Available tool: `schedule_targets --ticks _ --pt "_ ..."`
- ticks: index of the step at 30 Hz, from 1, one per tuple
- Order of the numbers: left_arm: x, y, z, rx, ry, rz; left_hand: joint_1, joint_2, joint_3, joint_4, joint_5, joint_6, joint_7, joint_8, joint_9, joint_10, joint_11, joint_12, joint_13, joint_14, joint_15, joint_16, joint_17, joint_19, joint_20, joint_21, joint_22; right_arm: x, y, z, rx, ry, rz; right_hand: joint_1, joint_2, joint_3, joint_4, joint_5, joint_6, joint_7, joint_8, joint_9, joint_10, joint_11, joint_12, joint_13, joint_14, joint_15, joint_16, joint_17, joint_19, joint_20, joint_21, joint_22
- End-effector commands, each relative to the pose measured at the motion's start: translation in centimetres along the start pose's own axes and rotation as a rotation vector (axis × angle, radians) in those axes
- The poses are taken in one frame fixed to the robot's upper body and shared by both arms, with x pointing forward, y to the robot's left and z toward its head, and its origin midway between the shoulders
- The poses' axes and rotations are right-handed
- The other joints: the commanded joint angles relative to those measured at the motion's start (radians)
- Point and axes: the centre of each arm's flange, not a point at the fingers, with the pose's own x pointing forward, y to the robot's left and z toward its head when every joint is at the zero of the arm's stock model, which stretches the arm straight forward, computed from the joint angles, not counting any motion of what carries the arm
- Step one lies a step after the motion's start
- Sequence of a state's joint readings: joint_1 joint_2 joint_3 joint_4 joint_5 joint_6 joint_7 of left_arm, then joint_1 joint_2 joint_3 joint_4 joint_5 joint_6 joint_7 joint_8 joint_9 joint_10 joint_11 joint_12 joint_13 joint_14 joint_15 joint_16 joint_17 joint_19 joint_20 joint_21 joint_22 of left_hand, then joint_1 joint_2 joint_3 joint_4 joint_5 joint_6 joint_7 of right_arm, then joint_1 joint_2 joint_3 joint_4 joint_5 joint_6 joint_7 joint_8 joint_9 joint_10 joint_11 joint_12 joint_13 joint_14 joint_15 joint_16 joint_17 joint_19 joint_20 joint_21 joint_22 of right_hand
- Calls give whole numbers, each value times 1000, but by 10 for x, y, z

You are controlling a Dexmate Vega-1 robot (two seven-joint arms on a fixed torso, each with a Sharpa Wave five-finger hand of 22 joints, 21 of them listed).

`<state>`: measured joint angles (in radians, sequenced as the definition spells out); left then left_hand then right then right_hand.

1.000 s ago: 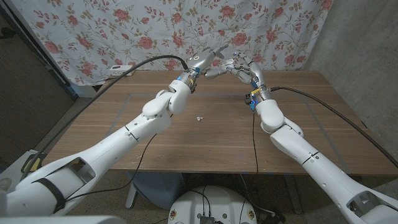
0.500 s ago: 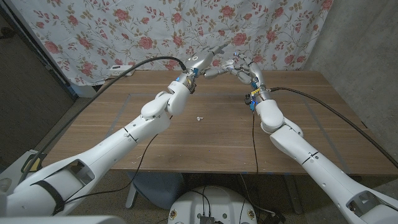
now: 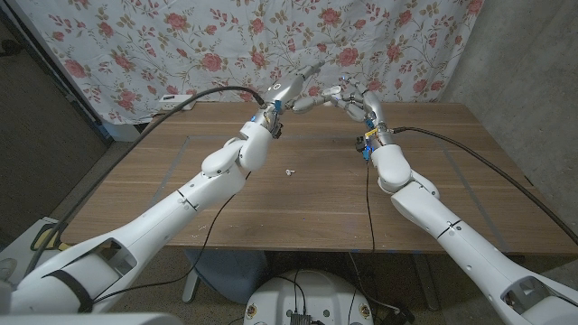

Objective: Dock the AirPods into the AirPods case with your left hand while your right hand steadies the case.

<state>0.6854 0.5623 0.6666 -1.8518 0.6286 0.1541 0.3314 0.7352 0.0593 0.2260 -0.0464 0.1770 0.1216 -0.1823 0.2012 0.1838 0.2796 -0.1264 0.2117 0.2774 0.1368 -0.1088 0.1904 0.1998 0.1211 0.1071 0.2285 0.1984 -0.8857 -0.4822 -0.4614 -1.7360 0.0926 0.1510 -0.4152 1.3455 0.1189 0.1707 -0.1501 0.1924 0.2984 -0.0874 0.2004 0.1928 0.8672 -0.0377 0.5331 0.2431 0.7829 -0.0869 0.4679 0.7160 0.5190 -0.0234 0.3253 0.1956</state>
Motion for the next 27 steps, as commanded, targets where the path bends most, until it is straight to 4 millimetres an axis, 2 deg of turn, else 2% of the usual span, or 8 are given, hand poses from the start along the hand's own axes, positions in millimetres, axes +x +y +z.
schedule_targets --ticks 1,6,8,11,18,27 --pt "-14 1 -11 -134 73 65 -13 3 0 6 0 11 -3 7 2 -29 4 -8 -2 -11 5 -3 2 -5 0 -4 1 5 -4 -1 -23 -1 -40 4 7 -1 -1 5 6 1 6 2 142 -135 5 6 13 -154 -2 2 -5 4 5 0" --pt "-16 -2 -16 -138 99 47 -15 3 0 4 1 11 -2 5 2 -30 5 -7 -3 -12 6 -2 1 -8 1 -4 1 6 -6 -1 -29 0 -57 4 7 -1 -1 5 6 1 6 2 142 -135 5 6 14 -154 -3 3 -5 4 5 0" --pt "-16 -3 -16 -145 108 35 -18 3 0 2 2 -25 6 -10 2 -32 6 -5 -6 -15 8 -2 0 -10 1 -5 1 6 -7 -1 -34 -2 -64 4 8 -1 -1 5 6 1 6 2 142 -135 5 6 14 -154 -4 3 -5 4 5 0" --pt "-21 -7 -19 -193 142 52 -20 2 0 1 2 -30 5 -12 2 -38 6 -7 -7 -23 13 -4 -1 -14 4 -6 1 7 -8 0 -43 -8 -81 4 8 -1 -1 5 6 1 6 2 142 -135 5 6 14 -154 -4 4 -5 4 5 0" --pt "-27 -15 -26 -285 197 42 -30 4 2 -4 1 61 17 19 3 -53 12 -5 -14 -40 24 -3 -2 -26 8 -9 2 7 -13 1 -49 -14 -107 4 8 -1 -1 5 5 2 5 2 142 -135 5 5 15 -154 -6 4 -5 5 5 0" --pt "-28 -23 -27 -335 219 27 -39 6 4 -11 0 162 17 44 3 -74 17 -4 -20 -51 38 -1 -3 -32 14 -9 2 6 -15 1 -54 -24 -125 4 8 -2 0 5 5 0 5 2 142 -135 5 5 15 -154 -8 5 -6 4 5 0"
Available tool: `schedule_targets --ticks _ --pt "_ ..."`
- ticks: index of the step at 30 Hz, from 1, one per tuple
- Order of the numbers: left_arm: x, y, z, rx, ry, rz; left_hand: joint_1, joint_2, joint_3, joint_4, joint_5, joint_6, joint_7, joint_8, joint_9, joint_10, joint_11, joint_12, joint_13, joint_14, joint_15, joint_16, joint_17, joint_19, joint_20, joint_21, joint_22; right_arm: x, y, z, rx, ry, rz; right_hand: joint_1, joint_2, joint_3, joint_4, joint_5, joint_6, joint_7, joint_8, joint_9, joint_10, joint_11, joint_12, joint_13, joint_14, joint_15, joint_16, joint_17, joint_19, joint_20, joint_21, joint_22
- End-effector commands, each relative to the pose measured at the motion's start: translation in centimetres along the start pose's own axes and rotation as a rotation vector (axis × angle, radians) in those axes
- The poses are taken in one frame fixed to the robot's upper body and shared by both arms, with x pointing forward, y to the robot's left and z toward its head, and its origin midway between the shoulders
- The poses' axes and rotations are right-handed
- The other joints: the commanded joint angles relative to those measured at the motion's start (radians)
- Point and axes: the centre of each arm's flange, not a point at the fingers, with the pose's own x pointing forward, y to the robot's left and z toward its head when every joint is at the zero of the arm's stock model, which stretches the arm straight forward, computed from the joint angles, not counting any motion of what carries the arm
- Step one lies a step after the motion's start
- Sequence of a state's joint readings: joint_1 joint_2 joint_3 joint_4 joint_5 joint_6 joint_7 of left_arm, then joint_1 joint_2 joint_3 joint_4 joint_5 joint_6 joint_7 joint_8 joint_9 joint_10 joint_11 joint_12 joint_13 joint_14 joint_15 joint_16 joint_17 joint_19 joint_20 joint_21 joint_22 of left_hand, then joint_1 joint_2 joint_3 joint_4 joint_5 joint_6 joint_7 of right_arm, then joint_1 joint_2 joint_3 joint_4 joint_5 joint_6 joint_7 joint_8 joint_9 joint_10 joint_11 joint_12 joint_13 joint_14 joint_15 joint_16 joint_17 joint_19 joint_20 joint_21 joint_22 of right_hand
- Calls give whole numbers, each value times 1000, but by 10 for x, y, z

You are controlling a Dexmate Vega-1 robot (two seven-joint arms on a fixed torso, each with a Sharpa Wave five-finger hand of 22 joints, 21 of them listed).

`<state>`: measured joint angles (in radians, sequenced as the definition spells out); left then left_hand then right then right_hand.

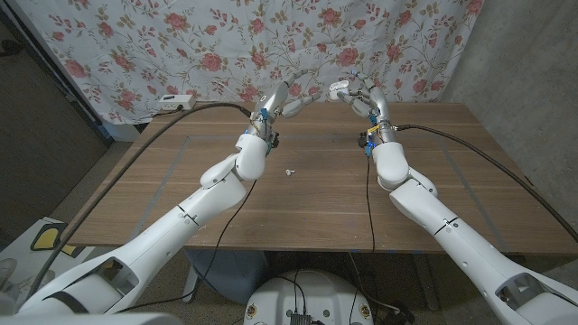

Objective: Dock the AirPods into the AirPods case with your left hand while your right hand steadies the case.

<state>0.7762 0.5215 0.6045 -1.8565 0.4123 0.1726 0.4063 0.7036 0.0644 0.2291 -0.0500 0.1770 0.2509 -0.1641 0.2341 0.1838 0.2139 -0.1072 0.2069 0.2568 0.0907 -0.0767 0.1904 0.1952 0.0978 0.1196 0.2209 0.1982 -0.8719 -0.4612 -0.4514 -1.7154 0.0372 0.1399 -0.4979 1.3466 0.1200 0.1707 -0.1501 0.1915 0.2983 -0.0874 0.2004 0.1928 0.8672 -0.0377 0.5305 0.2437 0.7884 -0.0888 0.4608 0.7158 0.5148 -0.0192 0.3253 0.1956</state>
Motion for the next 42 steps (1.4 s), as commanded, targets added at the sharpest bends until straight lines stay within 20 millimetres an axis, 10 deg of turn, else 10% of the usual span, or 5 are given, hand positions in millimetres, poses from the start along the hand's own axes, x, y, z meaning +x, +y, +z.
schedule_targets --ticks 1,9,22,42 --pt "-5 -11 -9 -94 59 -17 -8 1 1 -8 0 37 -2 12 3 -9 -2 1 0 -5 6 -1 1 -9 2 -1 3 0 -4 1 -9 -14 -32 3 7 -2 0 6 6 0 5 2 143 -135 8 5 10 -152 -1 6 -1 0 5 0" --pt "-3 -22 -12 -178 67 -39 -15 8 7 -16 1 141 56 30 2 -19 9 6 -7 -11 13 1 1 -14 4 -1 3 -1 -3 3 -10 -20 -19 3 7 -2 0 6 6 1 5 2 143 -135 8 4 10 -152 -3 7 -2 1 5 0" --pt "-3 -32 -16 -288 88 -76 -24 5 7 -23 0 156 -10 17 1 -48 12 1 -12 -30 24 -2 1 -28 17 -4 3 -4 4 6 -28 -49 17 3 7 -2 0 6 6 -1 5 2 143 -135 8 4 11 -152 -5 10 -2 0 6 0" --pt "-7 -34 -22 -380 123 -58 -27 7 9 -28 1 169 -12 11 1 -44 11 7 -14 -23 27 4 1 -30 19 -3 4 -3 9 2 -26 -164 74 2 10 -3 2 5 5 -21 4 3 131 -135 5 5 8 -152 -10 17 -12 -12 3 1"
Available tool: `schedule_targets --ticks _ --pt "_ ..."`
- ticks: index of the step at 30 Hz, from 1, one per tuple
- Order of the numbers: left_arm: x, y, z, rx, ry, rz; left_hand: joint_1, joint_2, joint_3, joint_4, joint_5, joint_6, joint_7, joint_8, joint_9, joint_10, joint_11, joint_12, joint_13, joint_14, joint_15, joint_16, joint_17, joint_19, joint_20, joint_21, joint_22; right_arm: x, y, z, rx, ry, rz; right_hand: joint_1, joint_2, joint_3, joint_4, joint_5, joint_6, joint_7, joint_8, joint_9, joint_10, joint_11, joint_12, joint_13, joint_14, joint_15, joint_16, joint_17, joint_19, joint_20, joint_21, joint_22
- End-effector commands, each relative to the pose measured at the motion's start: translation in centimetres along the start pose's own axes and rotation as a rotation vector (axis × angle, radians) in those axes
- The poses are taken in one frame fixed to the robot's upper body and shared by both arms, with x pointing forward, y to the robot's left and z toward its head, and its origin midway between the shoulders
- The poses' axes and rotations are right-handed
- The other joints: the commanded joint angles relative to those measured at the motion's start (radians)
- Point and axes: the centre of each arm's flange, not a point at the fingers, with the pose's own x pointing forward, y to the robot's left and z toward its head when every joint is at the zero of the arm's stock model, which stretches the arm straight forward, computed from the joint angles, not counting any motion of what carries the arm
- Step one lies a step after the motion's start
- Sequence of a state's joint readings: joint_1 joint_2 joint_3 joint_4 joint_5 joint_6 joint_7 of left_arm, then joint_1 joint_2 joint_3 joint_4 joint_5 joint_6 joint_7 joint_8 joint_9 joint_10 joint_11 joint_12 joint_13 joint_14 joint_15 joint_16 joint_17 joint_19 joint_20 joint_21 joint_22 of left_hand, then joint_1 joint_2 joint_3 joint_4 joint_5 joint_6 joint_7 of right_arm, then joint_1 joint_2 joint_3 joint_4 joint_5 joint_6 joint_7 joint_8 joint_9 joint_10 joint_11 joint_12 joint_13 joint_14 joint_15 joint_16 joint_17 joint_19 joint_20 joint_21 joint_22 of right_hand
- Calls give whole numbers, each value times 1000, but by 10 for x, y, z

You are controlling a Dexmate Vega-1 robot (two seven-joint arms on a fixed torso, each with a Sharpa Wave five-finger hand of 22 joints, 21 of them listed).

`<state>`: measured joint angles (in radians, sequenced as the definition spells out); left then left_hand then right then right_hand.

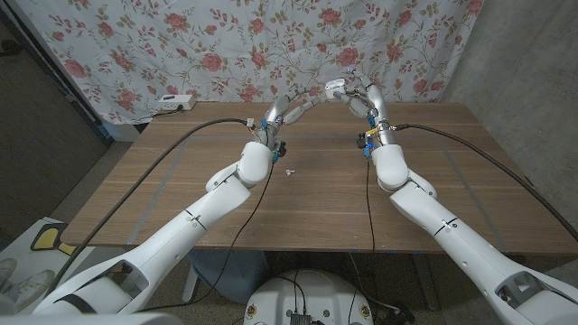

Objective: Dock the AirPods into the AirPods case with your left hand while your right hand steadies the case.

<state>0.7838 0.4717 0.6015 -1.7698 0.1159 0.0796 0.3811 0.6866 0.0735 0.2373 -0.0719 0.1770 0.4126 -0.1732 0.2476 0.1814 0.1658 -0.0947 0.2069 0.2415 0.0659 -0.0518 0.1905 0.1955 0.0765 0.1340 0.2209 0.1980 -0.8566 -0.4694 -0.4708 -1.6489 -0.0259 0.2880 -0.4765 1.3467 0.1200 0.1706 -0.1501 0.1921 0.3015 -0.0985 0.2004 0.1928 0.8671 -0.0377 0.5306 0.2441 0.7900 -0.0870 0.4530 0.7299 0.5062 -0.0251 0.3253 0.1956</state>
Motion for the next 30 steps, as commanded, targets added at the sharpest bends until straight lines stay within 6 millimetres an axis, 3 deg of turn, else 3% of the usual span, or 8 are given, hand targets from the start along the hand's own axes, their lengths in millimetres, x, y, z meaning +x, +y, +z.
schedule_targets --ticks 1,13,30 --pt "-3 -1 -6 -78 9 21 -10 -2 1 -6 1 9 -1 -3 4 5 -2 8 1 3 2 4 1 -8 4 -3 4 0 2 -2 -20 -64 28 2 10 -3 2 4 2 -11 5 3 130 -135 5 5 7 -154 -3 4 -3 -7 3 1" --pt "-11 -1 -8 -187 -22 146 5 2 18 -36 2 158 -38 20 4 60 -11 34 -5 54 -33 18 -1 12 -4 9 4 0 5 -7 -68 -64 31 -1 12 -4 4 4 6 -21 6 3 121 -136 4 9 0 -154 -8 9 -5 -10 3 2" --pt "-8 -4 -11 -243 -12 98 13 1 30 -57 1 298 -32 43 2 92 -13 45 -9 76 -47 18 -1 25 -11 14 5 1 7 -8 -111 -77 50 -2 16 -4 5 4 8 -24 6 3 113 -138 4 12 -6 -154 -12 16 -6 -12 3 2"
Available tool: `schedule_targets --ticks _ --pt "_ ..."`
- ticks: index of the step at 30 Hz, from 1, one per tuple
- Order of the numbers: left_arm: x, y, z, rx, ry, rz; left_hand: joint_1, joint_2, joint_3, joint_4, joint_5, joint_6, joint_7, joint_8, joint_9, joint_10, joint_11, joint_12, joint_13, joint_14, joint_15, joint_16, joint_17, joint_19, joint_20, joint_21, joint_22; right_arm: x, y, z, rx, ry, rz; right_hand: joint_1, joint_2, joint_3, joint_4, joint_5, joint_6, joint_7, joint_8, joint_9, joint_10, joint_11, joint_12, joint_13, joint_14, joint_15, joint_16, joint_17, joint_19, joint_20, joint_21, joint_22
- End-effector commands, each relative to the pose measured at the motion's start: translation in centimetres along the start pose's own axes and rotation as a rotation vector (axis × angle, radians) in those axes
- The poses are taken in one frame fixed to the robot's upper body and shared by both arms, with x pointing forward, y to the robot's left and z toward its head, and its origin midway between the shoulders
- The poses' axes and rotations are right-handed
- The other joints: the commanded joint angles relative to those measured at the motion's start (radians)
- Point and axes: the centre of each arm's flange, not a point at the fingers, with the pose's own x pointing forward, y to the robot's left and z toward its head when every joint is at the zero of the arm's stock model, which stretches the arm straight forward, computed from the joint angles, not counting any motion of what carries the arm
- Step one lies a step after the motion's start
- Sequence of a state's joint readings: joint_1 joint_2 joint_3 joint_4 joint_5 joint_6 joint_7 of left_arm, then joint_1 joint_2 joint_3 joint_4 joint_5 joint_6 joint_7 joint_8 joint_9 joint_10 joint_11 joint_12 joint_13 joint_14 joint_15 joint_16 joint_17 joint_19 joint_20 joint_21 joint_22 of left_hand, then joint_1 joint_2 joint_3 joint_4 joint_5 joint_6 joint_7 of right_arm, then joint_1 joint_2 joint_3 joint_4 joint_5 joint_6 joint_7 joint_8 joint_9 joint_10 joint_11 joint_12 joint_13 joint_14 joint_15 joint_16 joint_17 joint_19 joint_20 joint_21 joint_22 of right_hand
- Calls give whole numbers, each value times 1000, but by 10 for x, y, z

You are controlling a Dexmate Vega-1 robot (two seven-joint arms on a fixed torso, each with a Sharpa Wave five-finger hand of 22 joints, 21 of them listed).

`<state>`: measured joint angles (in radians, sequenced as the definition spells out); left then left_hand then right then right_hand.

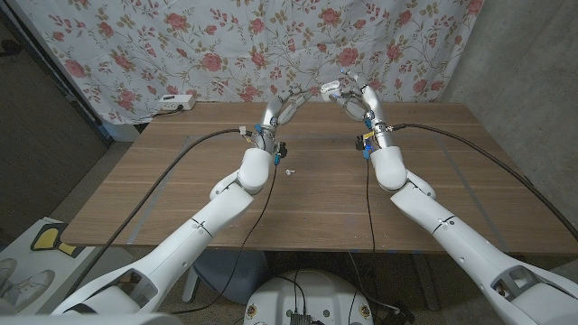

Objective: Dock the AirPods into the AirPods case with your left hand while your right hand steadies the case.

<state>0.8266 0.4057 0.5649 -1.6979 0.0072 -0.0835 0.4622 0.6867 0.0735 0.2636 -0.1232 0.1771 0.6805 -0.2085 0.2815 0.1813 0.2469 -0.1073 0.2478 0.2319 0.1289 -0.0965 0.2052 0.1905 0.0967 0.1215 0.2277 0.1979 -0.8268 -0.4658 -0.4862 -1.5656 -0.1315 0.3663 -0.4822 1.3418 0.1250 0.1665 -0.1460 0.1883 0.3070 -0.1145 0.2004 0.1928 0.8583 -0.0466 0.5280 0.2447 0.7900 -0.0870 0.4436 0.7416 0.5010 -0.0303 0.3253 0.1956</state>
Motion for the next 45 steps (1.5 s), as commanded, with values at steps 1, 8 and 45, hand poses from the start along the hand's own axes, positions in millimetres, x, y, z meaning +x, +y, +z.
schedule_targets --ticks 1,8,45 --pt "1 -3 -2 -47 4 -10 13 1 4 -6 0 33 2 9 2 11 -1 4 0 13 -2 3 4 5 2 8 5 0 1 -1 -30 -12 13 3 11 0 1 7 2 -8 6 3 122 -129 7 12 -6 -154 -2 4 -1 -7 3 2" --pt "5 -3 -3 -58 9 -42 11 2 8 -10 0 100 20 19 1 11 -3 3 -1 12 0 1 5 4 3 8 5 2 3 -1 -31 -13 20 2 12 0 2 7 2 -11 6 3 119 -130 7 13 -8 -154 -5 7 -2 -7 4 3" --pt "6 -8 -9 -80 14 -103 9 4 19 -18 2 103 22 -19 -1 -12 -10 -7 -4 -13 13 -8 6 -18 13 1 6 3 12 3 -57 -21 52 0 15 -1 3 7 10 -12 9 3 116 -134 7 16 -12 -154 -10 19 -5 -6 4 3"
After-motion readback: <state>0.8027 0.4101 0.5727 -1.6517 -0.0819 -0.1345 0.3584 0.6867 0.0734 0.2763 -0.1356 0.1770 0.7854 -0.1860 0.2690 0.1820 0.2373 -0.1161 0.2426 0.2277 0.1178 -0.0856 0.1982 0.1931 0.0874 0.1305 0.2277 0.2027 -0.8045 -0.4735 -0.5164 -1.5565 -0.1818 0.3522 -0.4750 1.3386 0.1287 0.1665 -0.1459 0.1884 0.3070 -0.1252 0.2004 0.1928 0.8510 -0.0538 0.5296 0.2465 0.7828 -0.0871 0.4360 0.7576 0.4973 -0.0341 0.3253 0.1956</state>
